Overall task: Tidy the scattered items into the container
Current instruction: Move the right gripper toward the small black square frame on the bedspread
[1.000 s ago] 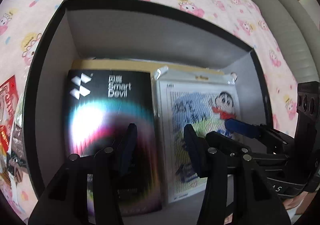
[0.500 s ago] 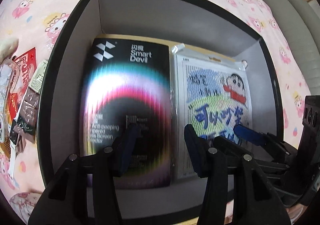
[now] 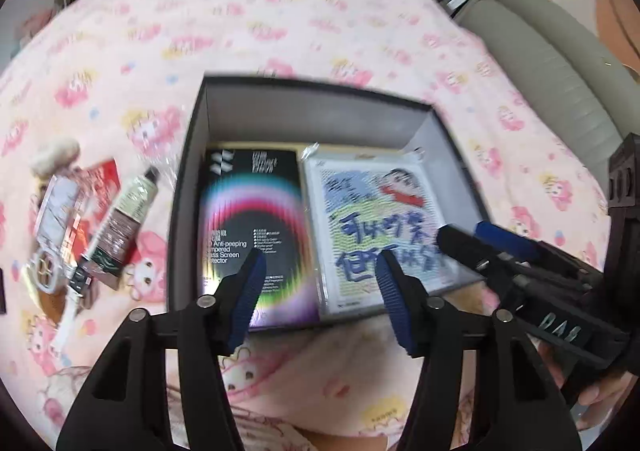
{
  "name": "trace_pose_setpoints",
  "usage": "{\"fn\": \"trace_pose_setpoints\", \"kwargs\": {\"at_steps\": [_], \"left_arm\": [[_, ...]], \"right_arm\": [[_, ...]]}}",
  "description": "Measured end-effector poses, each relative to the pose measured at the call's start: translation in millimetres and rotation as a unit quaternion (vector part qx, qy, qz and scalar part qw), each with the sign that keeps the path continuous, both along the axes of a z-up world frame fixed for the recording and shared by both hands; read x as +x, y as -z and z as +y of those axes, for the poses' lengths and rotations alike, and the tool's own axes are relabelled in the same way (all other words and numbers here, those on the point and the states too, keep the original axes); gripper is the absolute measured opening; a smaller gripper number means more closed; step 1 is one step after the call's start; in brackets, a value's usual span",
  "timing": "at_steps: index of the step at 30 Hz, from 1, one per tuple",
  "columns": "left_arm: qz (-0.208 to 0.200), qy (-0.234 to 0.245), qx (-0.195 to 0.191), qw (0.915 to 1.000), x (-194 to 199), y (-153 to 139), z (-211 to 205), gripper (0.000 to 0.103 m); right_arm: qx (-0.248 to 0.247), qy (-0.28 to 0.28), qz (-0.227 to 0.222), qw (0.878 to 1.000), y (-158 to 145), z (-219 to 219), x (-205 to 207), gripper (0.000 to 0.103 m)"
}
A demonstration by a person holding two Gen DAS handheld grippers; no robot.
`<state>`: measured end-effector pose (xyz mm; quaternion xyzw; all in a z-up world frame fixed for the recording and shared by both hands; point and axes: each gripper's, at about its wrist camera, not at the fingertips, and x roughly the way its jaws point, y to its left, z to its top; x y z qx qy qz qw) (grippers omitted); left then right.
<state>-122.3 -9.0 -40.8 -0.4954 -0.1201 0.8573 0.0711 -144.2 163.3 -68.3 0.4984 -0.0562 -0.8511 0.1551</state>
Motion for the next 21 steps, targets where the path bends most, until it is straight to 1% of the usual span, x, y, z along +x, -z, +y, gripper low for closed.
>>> {"fn": "trace_pose_setpoints", "kwargs": {"at_steps": [4, 6, 10, 15, 18, 21], "left_arm": [[0.030, 0.009, -0.016, 0.9994, 19, -27, -3, 0.062], [0.037, 0.013, -0.021, 0.9990, 23, -32, -4, 0.062], [0.046, 0.013, -0.014, 0.9987, 43, -44, -22, 0.062], [0.053, -0.004, -0.014, 0.9985, 63, -47, -48, 0.062], [0.053, -0.022, -0.014, 0.9983, 73, -49, -68, 0.061], [0.056, -0.036, -0.023, 0.9975, 83, -51, -89, 0.061]], "right_arm": [[0.005, -0.003, 0.030, 1.000, -22, -3, 31, 0.062], [-0.001, -0.008, 0.037, 0.999, -26, -13, 39, 0.062], [-0.009, -0.020, 0.047, 0.999, -39, -28, 57, 0.062], [0.002, -0.040, 0.057, 0.998, -46, -58, 69, 0.062], [0.004, -0.056, 0.053, 0.997, -47, -79, 70, 0.062], [0.003, -0.070, 0.057, 0.996, -49, -103, 75, 0.062]]}}
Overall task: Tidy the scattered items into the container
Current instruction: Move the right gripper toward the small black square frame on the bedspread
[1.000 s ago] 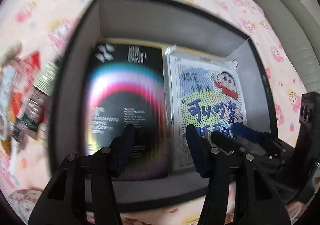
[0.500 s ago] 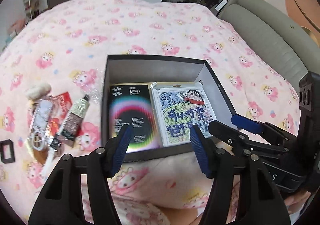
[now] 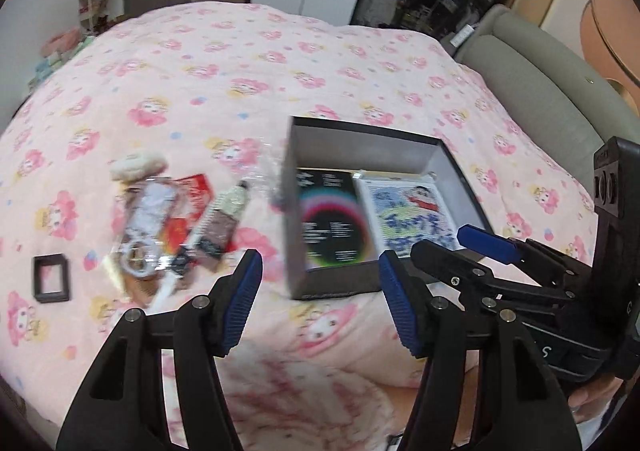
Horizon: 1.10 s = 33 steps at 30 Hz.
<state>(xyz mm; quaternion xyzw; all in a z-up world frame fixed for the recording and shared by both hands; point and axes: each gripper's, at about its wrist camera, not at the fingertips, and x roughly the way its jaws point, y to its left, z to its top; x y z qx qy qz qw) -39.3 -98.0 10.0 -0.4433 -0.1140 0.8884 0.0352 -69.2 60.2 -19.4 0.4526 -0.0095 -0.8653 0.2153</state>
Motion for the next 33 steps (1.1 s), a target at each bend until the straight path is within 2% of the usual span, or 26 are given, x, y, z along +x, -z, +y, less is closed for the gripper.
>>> {"fn": "trace_pose_setpoints", "kwargs": {"at_steps": [8, 22, 28, 33], "left_arm": [[-0.002, -0.048, 0.003, 0.9988, 27, 13, -61, 0.061], [-0.032, -0.119, 0.036, 0.9918, 52, 66, -149, 0.060], [-0.028, -0.155, 0.066, 0.9852, 64, 80, -184, 0.060], [-0.024, -0.193, 0.073, 0.9781, 71, 88, -212, 0.060]], "right_arm": [[0.017, -0.055, -0.008, 0.998, 8, -66, 9, 0.062], [0.052, -0.120, -0.063, 0.989, 55, -160, 7, 0.062], [0.037, -0.157, -0.112, 0.981, 75, -196, 0, 0.062], [0.038, -0.187, -0.116, 0.975, 78, -227, -2, 0.062]]}}
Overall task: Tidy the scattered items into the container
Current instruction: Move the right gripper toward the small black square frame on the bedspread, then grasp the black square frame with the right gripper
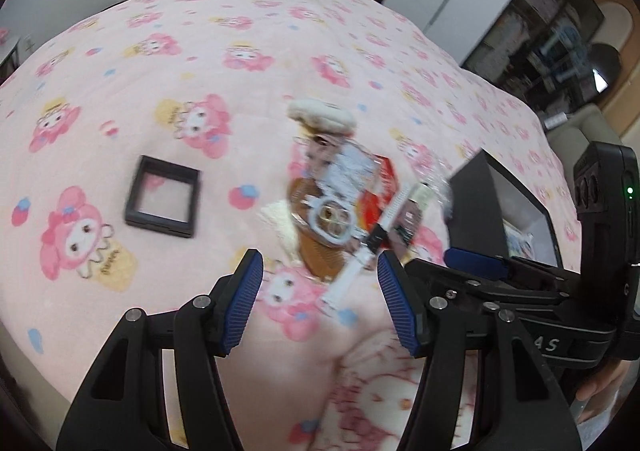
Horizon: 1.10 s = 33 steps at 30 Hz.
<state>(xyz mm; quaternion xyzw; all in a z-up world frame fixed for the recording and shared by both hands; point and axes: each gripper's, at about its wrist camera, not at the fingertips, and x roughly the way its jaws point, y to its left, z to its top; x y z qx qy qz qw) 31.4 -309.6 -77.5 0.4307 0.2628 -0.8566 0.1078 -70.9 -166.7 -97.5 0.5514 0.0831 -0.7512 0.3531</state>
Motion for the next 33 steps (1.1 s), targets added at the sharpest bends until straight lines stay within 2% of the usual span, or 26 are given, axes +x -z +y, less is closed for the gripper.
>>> {"fn": "trace_pose_setpoints", "kwargs": {"at_steps": [6, 10, 13, 14, 15, 18, 21, 23, 25, 29, 30, 32, 33], "left_arm": [[-0.018, -0.066, 0.002, 0.9976, 8, 22, -44, 0.060], [-0.037, -0.154, 0.000, 0.9874, 20, 43, -86, 0.060], [-0.040, -0.195, -0.001, 0.9801, 27, 54, -113, 0.059], [-0.038, -0.200, -0.003, 0.9791, 26, 56, -118, 0.056], [-0.037, -0.204, -0.005, 0.9784, 26, 60, -124, 0.048], [-0.038, -0.202, 0.012, 0.9785, 21, 73, -134, 0.044], [-0.035, -0.200, 0.023, 0.9788, 17, 83, -138, 0.042], [-0.035, -0.201, 0.019, 0.9788, 15, 86, -140, 0.042], [-0.041, -0.195, 0.024, 0.9797, 10, 90, -145, 0.042], [-0.060, -0.181, 0.016, 0.9816, -5, 99, -148, 0.042], [-0.066, -0.180, 0.020, 0.9813, -7, 103, -149, 0.042], [-0.066, -0.175, 0.044, 0.9814, -9, 109, -150, 0.035], [-0.062, -0.171, 0.058, 0.9815, -8, 109, -149, 0.029]], "right_arm": [[0.010, -0.019, -0.014, 1.000, 9, -28, -8, 0.062], [-0.005, -0.034, -0.051, 0.998, 15, -53, -12, 0.062], [-0.007, -0.049, -0.077, 0.996, 26, -86, -13, 0.062], [-0.006, -0.053, -0.084, 0.995, 32, -97, -14, 0.062], [-0.005, -0.055, -0.091, 0.994, 37, -107, -15, 0.062], [0.003, -0.060, -0.105, 0.993, 60, -137, -14, 0.062], [-0.010, -0.068, -0.108, 0.992, 88, -155, -9, 0.062], [-0.013, -0.060, -0.135, 0.989, 104, -159, -12, 0.060], [-0.024, -0.057, -0.136, 0.989, 109, -163, -18, 0.060], [0.000, -0.070, -0.124, 0.990, 118, -174, -19, 0.059], [0.003, -0.075, -0.118, 0.990, 118, -176, -17, 0.056], [0.001, -0.081, -0.115, 0.990, 117, -178, -15, 0.044], [-0.005, -0.085, -0.119, 0.989, 117, -179, -14, 0.042]]}}
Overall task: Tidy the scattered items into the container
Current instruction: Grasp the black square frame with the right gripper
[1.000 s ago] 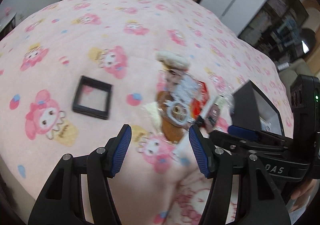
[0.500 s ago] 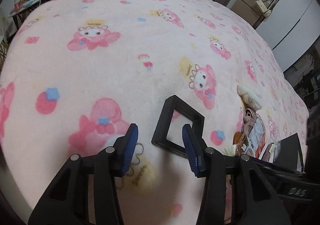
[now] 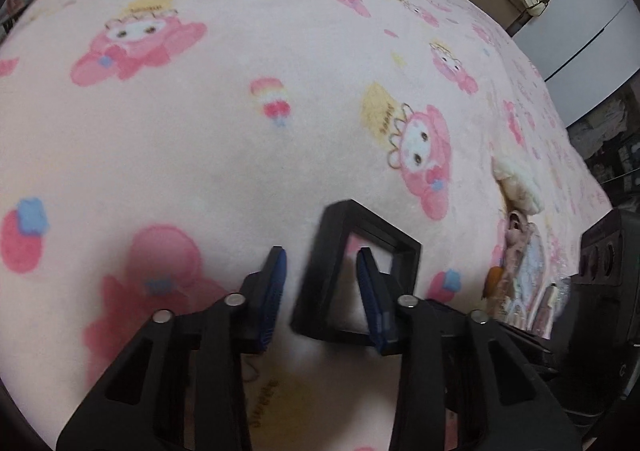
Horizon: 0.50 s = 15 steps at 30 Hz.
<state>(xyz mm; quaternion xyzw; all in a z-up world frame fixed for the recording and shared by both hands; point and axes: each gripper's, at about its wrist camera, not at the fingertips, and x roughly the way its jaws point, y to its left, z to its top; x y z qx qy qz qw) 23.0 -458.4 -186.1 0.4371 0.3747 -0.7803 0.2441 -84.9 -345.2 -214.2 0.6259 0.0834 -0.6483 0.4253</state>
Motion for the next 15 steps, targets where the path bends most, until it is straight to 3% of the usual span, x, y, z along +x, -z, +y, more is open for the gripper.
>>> {"fn": "trace_pose_setpoints", "kwargs": {"at_steps": [4, 12, 15], "left_arm": [[0.010, 0.009, 0.007, 0.9999, 1, -13, 9, 0.021], [0.001, 0.000, 0.012, 0.9999, 8, -16, 18, 0.021], [0.002, -0.005, 0.007, 1.0000, 8, -17, 14, 0.033]], "right_arm": [[-0.033, -0.009, -0.016, 0.999, -9, 3, 5, 0.026], [-0.019, 0.067, -0.029, 0.997, -8, 31, -9, 0.026], [-0.025, 0.103, -0.008, 0.994, -13, 41, -22, 0.032]]}}
